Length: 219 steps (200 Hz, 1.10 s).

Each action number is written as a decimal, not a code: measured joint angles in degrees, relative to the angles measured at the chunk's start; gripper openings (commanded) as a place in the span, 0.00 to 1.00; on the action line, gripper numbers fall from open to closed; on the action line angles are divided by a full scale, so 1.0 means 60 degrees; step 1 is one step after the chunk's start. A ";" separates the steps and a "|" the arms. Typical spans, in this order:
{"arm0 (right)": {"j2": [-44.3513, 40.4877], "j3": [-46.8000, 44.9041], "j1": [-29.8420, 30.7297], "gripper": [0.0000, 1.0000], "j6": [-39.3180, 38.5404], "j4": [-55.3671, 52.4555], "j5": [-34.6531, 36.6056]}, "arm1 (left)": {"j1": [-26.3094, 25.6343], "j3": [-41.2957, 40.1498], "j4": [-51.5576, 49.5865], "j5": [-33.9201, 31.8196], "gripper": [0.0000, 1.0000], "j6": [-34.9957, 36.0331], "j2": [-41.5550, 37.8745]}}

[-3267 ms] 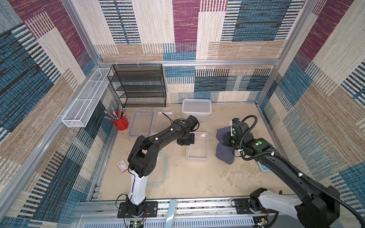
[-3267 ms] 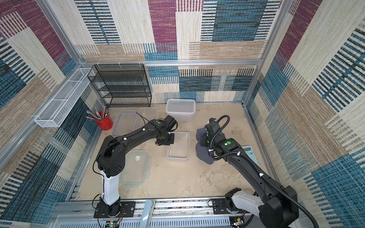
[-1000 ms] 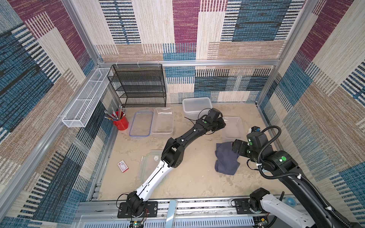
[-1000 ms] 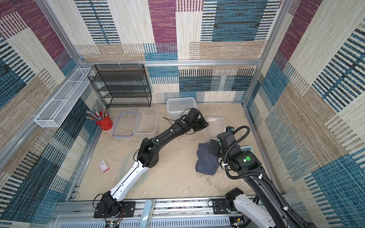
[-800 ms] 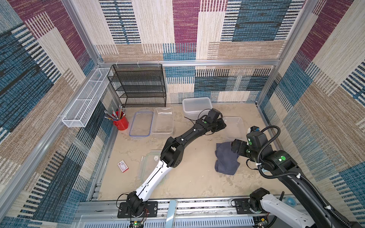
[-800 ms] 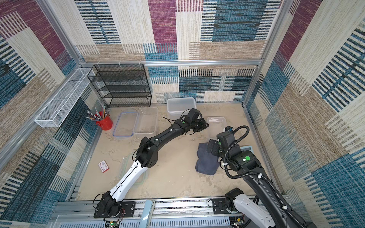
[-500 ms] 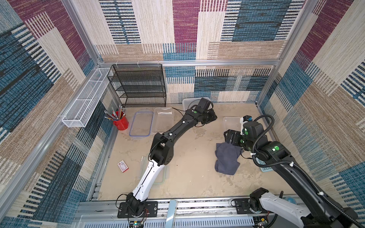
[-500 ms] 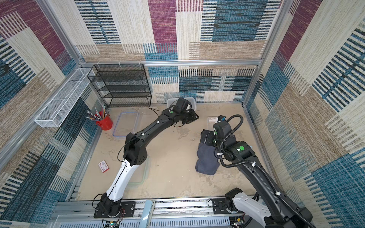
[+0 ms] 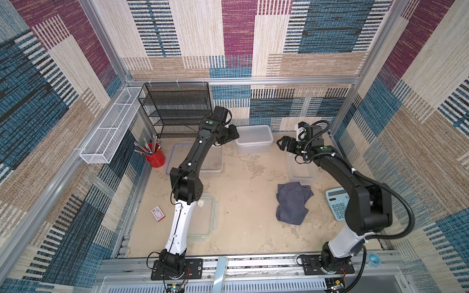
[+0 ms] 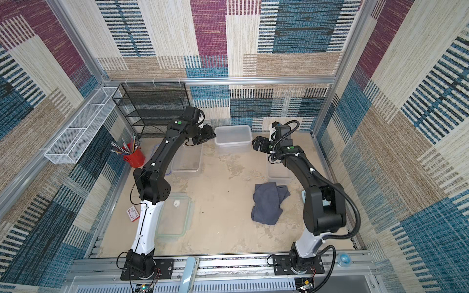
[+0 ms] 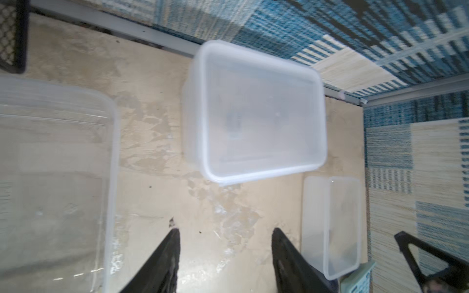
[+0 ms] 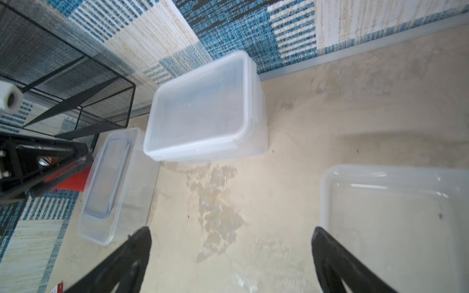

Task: Wipe the insides of the lunch boxes
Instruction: Place the lunch box at the center of the board, then move the lunch box to the center of the board.

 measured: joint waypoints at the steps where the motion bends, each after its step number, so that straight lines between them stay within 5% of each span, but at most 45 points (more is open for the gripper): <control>1: 0.0087 0.0069 -0.0011 0.99 -0.0011 0.0036 -0.0036 | 0.0011 0.0022 -0.0011 0.0004 0.68 0.0000 0.0025; 96: 0.5111 0.5340 -0.0849 0.99 -0.0091 0.0718 -0.2164 | 0.0455 0.0073 0.2310 0.0499 0.78 -0.0189 0.1519; 155: 0.8674 1.0612 -0.0889 0.99 0.0466 -0.0455 -0.3169 | 0.0521 -0.0058 0.4040 0.0510 0.79 -0.0805 0.2095; 219: 0.9424 1.0517 -0.0841 1.00 0.1861 0.0007 -0.3872 | 0.0517 -0.0040 0.5402 0.0554 0.80 -0.1603 0.2605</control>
